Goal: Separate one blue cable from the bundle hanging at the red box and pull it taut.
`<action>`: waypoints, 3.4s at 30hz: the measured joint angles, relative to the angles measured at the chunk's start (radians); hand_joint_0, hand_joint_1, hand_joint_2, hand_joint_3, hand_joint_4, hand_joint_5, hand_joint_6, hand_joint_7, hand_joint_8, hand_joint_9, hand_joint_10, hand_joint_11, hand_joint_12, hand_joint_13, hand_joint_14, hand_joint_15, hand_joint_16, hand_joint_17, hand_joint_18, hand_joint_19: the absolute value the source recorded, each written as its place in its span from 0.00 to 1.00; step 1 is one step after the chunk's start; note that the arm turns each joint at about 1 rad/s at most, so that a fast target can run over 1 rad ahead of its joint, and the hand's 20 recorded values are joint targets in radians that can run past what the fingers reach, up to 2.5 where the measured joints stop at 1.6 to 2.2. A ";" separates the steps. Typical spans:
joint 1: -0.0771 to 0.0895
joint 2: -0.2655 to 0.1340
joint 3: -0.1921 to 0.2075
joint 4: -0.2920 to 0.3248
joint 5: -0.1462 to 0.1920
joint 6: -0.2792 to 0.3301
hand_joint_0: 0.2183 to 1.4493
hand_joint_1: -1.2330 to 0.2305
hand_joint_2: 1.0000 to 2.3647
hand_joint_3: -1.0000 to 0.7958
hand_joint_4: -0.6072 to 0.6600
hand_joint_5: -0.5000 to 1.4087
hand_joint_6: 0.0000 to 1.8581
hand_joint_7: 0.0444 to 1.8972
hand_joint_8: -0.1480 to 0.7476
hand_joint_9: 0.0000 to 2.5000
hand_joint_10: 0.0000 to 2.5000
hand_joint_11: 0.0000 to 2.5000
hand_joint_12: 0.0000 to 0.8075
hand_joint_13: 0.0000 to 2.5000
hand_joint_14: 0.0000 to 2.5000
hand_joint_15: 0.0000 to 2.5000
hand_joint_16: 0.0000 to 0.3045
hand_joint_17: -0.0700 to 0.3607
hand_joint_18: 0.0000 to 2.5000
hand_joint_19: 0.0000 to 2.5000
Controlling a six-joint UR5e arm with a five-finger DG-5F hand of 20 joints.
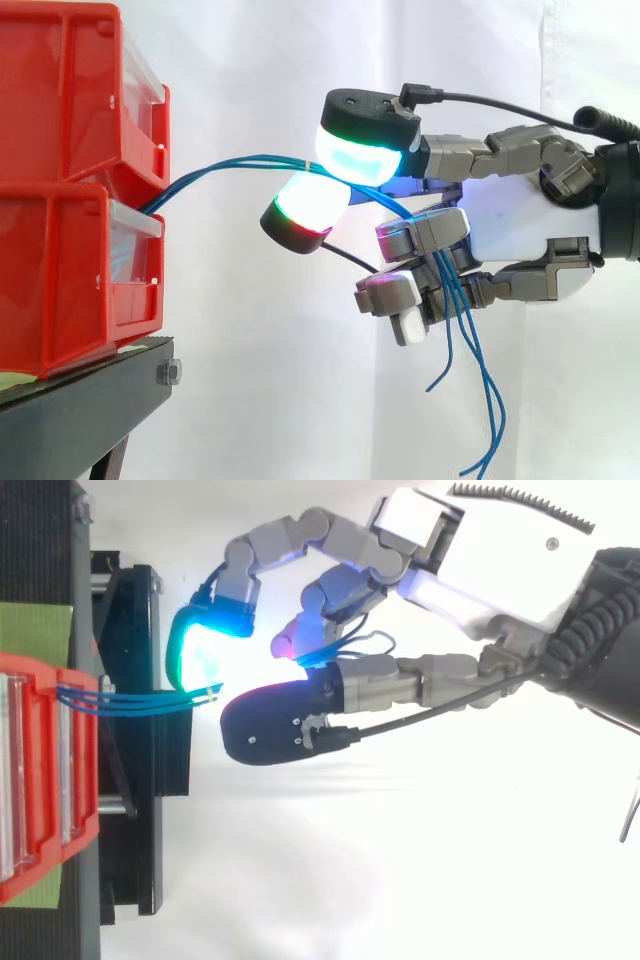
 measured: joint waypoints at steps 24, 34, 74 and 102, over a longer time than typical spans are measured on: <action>0.004 0.000 -0.005 -0.001 0.010 0.012 0.46 0.20 0.00 0.28 0.31 0.13 0.47 0.52 0.29 0.33 0.32 0.67 0.40 0.35 0.01 0.56 0.14 0.39 0.28 0.33; 0.005 0.000 -0.005 -0.001 0.010 0.012 0.26 0.21 0.00 0.28 0.37 0.13 0.47 0.50 0.34 0.33 0.37 0.64 0.43 0.35 0.01 0.56 0.15 0.40 0.28 0.36; 0.008 0.000 -0.005 -0.002 0.019 0.012 0.50 0.21 0.00 0.28 0.28 0.13 0.47 0.55 0.26 0.31 0.28 0.68 0.40 0.32 0.01 0.54 0.14 0.38 0.26 0.32; 0.008 0.000 -0.005 -0.002 0.018 0.012 0.21 0.36 0.00 0.28 0.37 0.13 0.46 0.50 0.35 0.31 0.37 0.61 0.48 0.34 0.01 0.53 0.17 0.43 0.28 0.35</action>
